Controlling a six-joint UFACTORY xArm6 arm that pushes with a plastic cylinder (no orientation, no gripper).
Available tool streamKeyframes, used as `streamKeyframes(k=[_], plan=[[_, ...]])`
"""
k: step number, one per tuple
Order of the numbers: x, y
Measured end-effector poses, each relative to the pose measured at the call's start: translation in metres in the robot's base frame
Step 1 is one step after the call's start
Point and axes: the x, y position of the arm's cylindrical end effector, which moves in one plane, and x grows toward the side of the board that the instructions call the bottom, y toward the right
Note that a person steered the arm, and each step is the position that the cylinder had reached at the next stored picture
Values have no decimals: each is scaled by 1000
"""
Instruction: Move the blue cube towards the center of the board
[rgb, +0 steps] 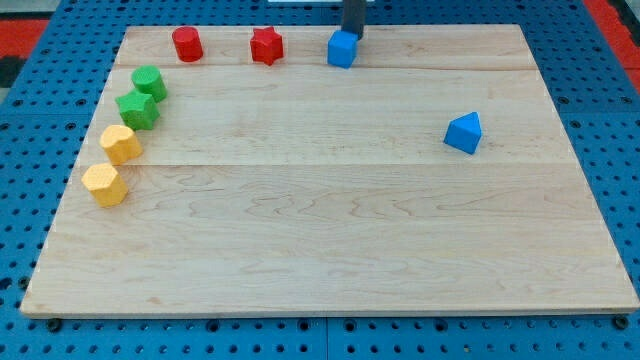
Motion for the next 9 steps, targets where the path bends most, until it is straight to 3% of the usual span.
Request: streamKeyframes(k=[1, 3, 5, 6, 7, 8, 9], plan=[[55, 2], [42, -11], [118, -33], [89, -48], [88, -75], [143, -56], [170, -30]])
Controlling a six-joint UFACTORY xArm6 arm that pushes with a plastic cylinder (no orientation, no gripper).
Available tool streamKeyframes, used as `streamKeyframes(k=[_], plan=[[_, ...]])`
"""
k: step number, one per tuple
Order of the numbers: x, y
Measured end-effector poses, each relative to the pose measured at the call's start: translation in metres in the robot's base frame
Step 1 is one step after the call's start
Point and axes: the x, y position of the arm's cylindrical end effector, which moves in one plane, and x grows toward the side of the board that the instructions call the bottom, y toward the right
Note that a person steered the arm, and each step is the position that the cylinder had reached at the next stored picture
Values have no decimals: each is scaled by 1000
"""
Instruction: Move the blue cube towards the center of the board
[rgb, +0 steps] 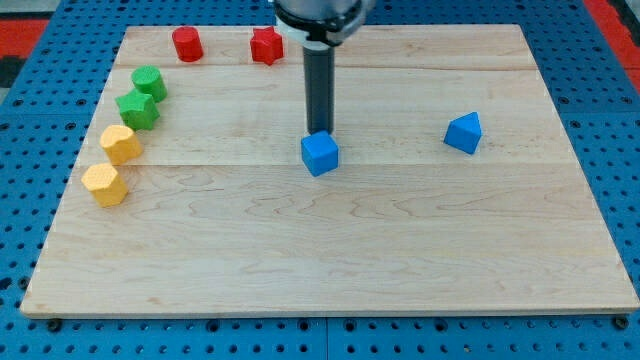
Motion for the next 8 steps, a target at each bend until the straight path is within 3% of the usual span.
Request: streamKeyframes(k=[2, 3, 4, 5, 6, 8], plan=[[-15, -60], [43, -39], [76, 24], [76, 23], [65, -12], [-7, 6]])
